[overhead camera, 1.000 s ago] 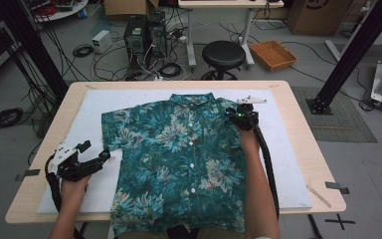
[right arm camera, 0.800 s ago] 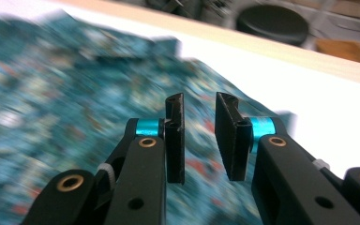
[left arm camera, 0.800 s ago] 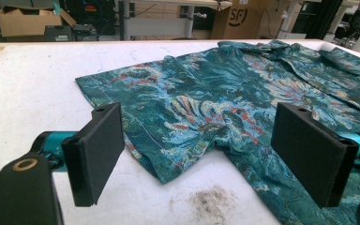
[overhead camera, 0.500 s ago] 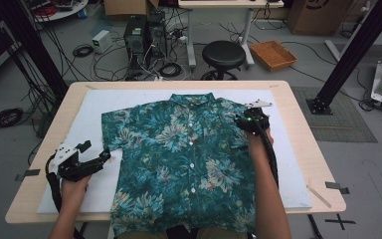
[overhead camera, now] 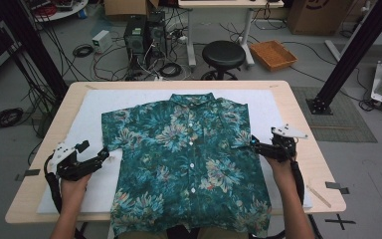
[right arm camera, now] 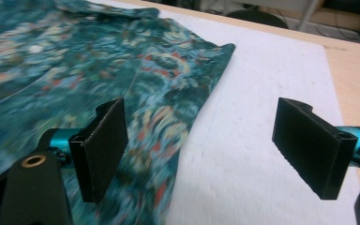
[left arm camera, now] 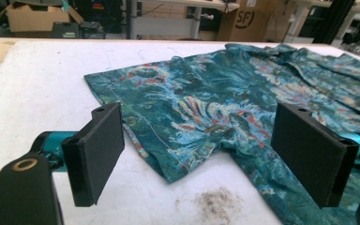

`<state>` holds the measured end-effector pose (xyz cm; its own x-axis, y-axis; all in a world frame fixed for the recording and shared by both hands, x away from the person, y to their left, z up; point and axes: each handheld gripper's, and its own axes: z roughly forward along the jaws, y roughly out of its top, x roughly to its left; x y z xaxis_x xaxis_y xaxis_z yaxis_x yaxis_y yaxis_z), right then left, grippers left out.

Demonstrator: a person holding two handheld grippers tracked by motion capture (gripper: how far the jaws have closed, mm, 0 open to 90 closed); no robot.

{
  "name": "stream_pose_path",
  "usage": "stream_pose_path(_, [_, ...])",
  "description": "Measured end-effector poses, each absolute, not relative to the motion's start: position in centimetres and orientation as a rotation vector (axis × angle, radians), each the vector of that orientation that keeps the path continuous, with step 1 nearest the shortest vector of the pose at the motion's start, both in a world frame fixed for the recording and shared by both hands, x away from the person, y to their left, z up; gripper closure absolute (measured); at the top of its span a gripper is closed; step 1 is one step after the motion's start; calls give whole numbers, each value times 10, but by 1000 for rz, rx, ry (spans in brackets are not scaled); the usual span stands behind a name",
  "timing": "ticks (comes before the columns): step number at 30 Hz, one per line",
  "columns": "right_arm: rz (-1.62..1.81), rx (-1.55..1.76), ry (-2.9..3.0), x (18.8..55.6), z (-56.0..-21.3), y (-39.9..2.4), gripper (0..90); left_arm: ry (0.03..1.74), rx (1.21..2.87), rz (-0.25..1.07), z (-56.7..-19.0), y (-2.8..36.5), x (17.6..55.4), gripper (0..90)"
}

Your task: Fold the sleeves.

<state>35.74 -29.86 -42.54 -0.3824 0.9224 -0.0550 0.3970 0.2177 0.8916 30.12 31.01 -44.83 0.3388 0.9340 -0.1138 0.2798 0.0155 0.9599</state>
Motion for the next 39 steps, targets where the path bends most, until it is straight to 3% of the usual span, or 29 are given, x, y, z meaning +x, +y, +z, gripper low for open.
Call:
stream_pose_path(7, [1159,1139,1936,339,-425,-305,187,1166,1472,758,-432,305,305,177])
stream_pose_path(19, [1170,1136,1918,330,-424,-315,187,1231,1594,666,-406,285,359,177])
stream_pose_path(29, [1183,1197,1879,329,-428,-326,187,1475,1671,686,-418,285,406,190])
stream_pose_path(39, [1193,1231,1875,326,-432,-330,187,1625,1753,743,-443,288,424,240])
